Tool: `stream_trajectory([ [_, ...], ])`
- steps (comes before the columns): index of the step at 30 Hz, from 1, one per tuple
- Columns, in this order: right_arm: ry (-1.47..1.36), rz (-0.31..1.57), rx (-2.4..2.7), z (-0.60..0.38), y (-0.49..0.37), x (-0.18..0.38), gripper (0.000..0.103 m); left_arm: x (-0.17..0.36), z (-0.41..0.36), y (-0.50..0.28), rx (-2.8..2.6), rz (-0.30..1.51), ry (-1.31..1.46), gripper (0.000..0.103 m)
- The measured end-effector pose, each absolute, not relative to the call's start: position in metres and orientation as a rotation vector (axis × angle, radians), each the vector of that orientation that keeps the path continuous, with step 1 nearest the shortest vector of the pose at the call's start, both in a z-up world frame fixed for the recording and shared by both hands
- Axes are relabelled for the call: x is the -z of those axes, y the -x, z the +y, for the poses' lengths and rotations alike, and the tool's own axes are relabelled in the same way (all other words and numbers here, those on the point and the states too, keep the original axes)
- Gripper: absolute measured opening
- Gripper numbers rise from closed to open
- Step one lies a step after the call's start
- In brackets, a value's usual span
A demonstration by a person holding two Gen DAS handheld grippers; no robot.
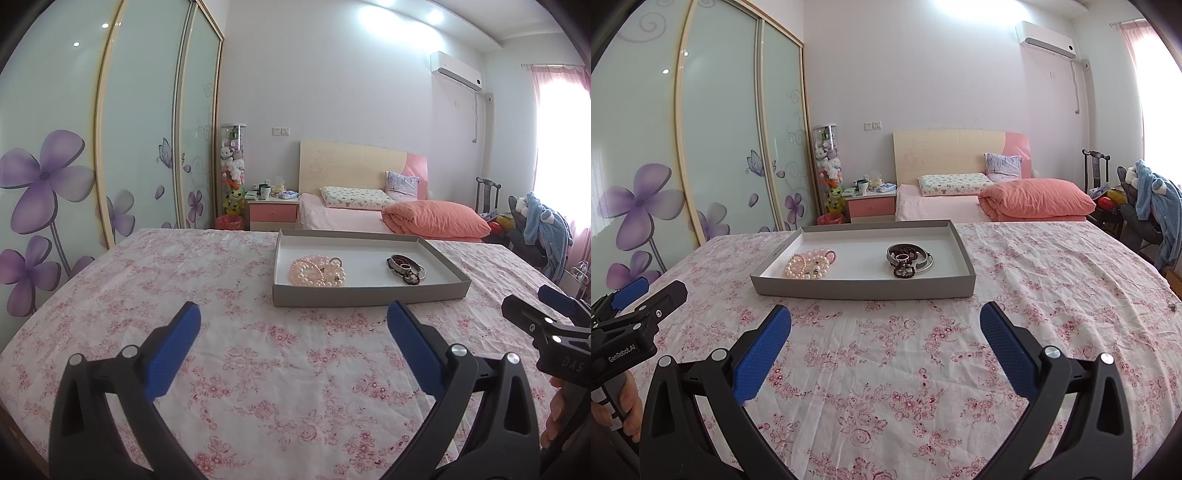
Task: Organize jewelry
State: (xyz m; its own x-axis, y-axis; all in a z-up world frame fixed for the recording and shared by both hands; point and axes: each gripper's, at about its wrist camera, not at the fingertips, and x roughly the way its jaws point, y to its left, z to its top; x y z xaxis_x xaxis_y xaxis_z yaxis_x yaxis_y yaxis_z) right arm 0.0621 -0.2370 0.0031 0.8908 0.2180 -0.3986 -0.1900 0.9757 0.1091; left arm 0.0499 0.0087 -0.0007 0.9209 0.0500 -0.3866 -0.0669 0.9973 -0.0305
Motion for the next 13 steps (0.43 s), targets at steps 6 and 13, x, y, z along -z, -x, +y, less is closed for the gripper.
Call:
stream_trajectory([
  [6, -0.069, 0.424, -0.212, -0.2362, -0.0611, -0.0015, 0.101, 0.003, 0.0039, -0.0486, -0.059, 0.394, 0.045, 0.099],
  [13, -0.069, 0.424, -0.212, -0.2364, -0.0611, -0.0019, 0.101, 0.0032, 0.0033, -0.0485, -0.055, 0.401, 0.049, 0.099],
])
